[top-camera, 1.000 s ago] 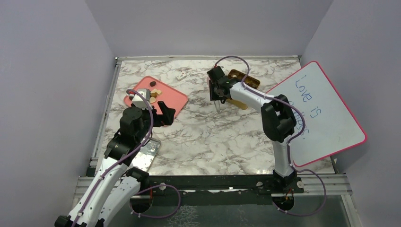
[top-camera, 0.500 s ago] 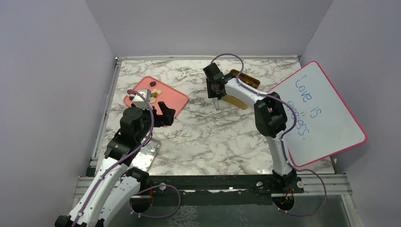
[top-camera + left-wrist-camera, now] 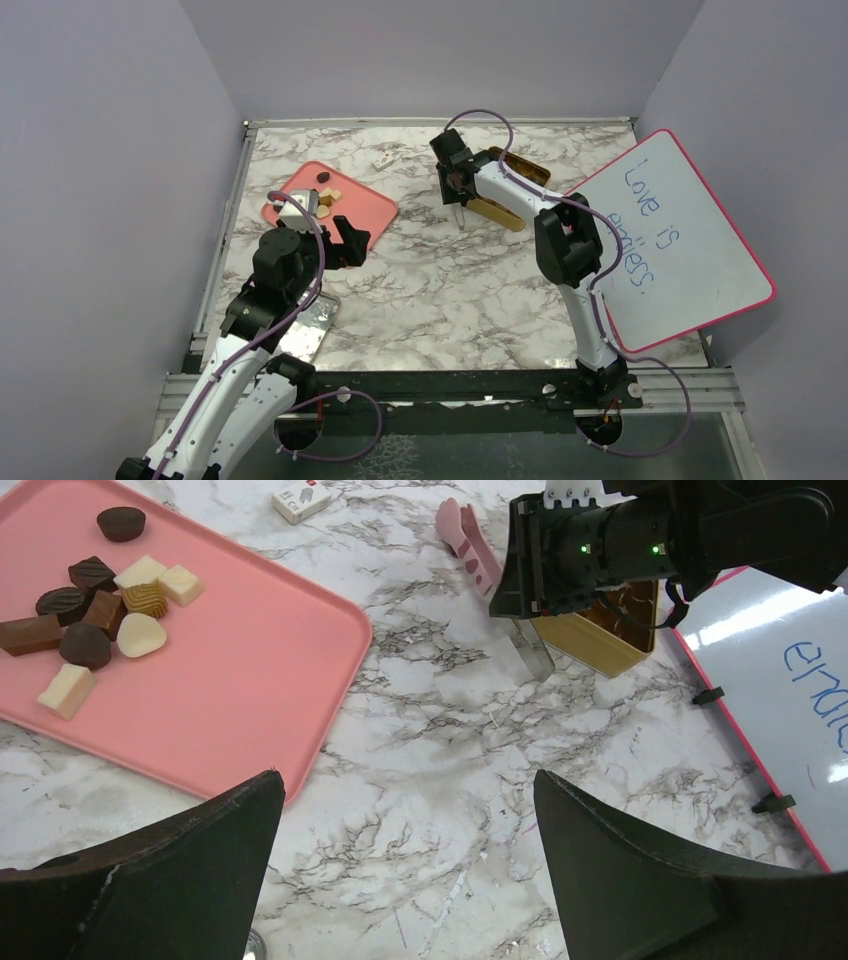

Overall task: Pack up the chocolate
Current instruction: Pick up the fake chocolate from the center of the board.

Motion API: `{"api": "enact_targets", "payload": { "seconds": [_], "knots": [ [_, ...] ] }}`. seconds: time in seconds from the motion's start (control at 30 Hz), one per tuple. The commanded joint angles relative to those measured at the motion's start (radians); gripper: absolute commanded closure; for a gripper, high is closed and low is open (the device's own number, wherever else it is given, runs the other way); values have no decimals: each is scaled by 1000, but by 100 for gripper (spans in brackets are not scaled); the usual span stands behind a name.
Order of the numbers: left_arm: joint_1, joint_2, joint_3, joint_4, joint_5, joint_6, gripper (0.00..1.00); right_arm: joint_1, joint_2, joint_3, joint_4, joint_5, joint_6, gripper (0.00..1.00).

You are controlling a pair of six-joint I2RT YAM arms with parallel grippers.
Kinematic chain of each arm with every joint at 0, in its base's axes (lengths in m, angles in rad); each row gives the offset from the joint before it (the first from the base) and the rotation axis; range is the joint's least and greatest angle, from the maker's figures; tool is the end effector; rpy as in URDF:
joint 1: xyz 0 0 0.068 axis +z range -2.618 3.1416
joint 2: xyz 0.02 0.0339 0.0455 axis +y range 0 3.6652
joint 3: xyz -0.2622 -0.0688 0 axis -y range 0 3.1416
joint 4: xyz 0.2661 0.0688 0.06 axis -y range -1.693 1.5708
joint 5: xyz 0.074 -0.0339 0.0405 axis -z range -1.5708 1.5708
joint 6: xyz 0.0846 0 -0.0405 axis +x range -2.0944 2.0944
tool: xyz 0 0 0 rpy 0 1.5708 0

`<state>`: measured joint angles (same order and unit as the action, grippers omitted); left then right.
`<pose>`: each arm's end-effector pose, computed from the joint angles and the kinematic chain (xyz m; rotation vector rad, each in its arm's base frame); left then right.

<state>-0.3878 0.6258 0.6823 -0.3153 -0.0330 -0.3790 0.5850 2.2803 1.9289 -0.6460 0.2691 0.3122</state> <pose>0.2075 -0.0818 0.3014 -0.0154 1.8595 -0.5069 0.4674 0.2826 0.1465 -0.2423 2.5030 0.0148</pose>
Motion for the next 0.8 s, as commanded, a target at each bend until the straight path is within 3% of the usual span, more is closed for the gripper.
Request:
{"api": "enact_targets", "payload": {
  "seconds": [0.0,0.23,0.77],
  "knots": [
    [4,-17,-6,24,-18,9,5,-6,14,32,-23,-5,-27,67],
    [4,-21,-8,25,-23,8,5,-6,-69,-51,28,-76,-47,74],
    [4,-29,-15,27,-34,18,5,-6,-271,-275,113,-210,-44,75]
  ]
}}
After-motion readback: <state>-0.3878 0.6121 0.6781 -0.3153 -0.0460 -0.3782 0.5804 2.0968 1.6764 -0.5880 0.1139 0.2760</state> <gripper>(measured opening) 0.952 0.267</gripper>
